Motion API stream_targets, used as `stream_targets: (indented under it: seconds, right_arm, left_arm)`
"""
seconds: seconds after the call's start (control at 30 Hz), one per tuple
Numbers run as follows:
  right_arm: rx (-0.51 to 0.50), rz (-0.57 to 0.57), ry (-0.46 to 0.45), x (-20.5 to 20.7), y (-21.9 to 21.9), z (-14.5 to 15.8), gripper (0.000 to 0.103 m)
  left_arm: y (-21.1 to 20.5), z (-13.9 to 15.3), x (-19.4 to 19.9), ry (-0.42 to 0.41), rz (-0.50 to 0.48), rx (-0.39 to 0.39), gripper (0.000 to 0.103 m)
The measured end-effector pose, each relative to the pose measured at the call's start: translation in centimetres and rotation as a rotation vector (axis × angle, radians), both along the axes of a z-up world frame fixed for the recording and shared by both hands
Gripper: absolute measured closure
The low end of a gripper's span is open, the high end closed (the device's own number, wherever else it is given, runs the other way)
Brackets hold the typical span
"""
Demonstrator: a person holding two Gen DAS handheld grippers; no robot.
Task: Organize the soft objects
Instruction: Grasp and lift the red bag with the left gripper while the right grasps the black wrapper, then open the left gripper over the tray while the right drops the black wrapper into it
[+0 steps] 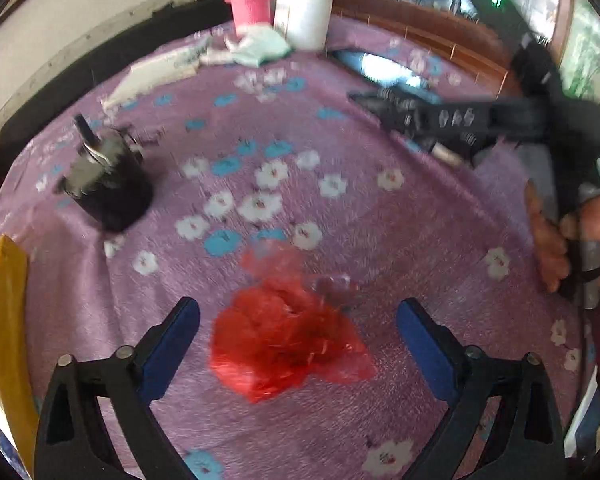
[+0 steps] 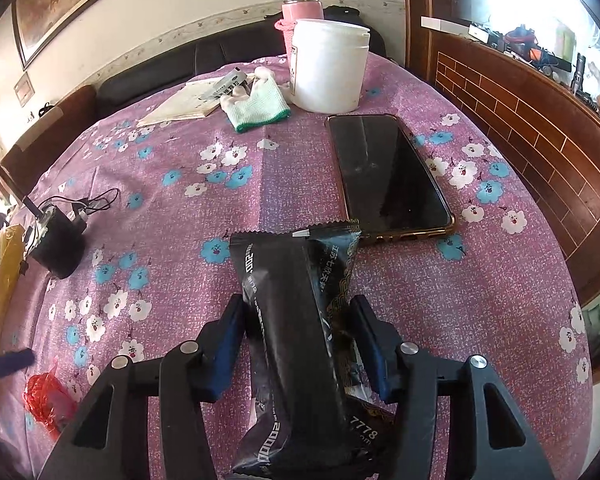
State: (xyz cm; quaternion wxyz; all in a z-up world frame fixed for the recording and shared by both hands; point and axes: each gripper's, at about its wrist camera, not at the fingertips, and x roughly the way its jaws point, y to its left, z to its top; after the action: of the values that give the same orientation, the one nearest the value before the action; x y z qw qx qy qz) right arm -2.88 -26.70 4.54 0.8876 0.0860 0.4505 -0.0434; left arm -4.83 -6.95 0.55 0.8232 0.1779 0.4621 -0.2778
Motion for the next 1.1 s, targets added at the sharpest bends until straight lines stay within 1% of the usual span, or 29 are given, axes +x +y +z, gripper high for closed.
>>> stream_targets:
  seconds: [0.03, 0.07, 0.1, 0.13, 0.17, 0.27, 0.4, 0.5, 0.6, 0.73, 0.8, 0.87, 0.93, 1.0, 1.1]
  right_arm:
    - [0.0, 0.0, 0.0, 0.0, 0.0, 0.0, 0.046]
    - [0.0, 0.0, 0.0, 0.0, 0.0, 0.0, 0.046]
    - [0.002, 0.0, -0.001, 0.0, -0.1, 0.0, 0.046]
    - [0.003, -0.001, -0.002, 0.0, -0.1, 0.0, 0.046]
    - [0.002, -0.001, -0.002, 0.0, -0.1, 0.0, 0.046]
    - [0.003, -0.004, -0.006, -0.1, -0.1, 0.0, 0.047]
    - [-0.006, -0.026, -0.014, -0.2, -0.3, 0.1, 0.051]
    - [-0.008, -0.05, -0.027, -0.4, -0.6, 0.3, 0.052]
    - [-0.025, -0.071, -0.048, -0.6, -0.7, 0.6, 0.053]
    - [-0.031, -0.061, -0.07, -0.6, -0.4, 1.1, 0.053]
    - [-0.06, -0.062, -0.089, -0.9, 0.1, 2.3, 0.053]
    - [-0.05, -0.044, -0.119, -1.6, 0.9, 3.8, 0.053]
    - [-0.015, -0.003, -0.153, -2.2, 2.2, 5.8, 0.053]
    - [0.003, 0.047, -0.177, -2.5, 4.0, 7.4, 0.053]
    - [0.003, 0.143, -0.194, -2.7, 8.0, 8.9, 0.053]
  left_arm:
    - [0.3, 0.2, -0.1, 0.012, 0.013, -0.036, 0.032]
    - [0.4, 0.5, -0.3, 0.002, 0.026, -0.033, 0.047]
    - [0.7, 0.8, -0.4, 0.009, 0.036, -0.042, 0.058]
    - [1.3, 1.1, -0.5, 0.029, 0.05, -0.067, 0.058]
    - [1.8, 1.5, -0.7, 0.03, 0.06, -0.093, 0.058]
    - [3.8, 2.9, -1.8, 0.006, 0.102, -0.149, 0.058]
    - [7.5, 4.9, -2.9, -0.013, 0.178, -0.251, 0.058]
    - [11.7, 6.6, -3.6, -0.025, 0.261, -0.336, 0.057]
    - [16.5, 8.0, -4.5, -0.068, 0.363, -0.382, 0.057]
    - [23.7, 9.4, -5.7, -0.141, 0.522, -0.383, 0.057]
    - [27.1, 9.5, -6.1, -0.152, 0.598, -0.377, 0.057]
    - [30.3, 9.3, -6.4, -0.155, 0.665, -0.357, 0.057]
    - [32.5, 8.6, -6.6, -0.148, 0.724, -0.34, 0.057]
    - [34.1, 7.9, -6.7, -0.132, 0.763, -0.337, 0.056]
    - [35.0, 6.7, -6.4, -0.097, 0.787, -0.332, 0.056]
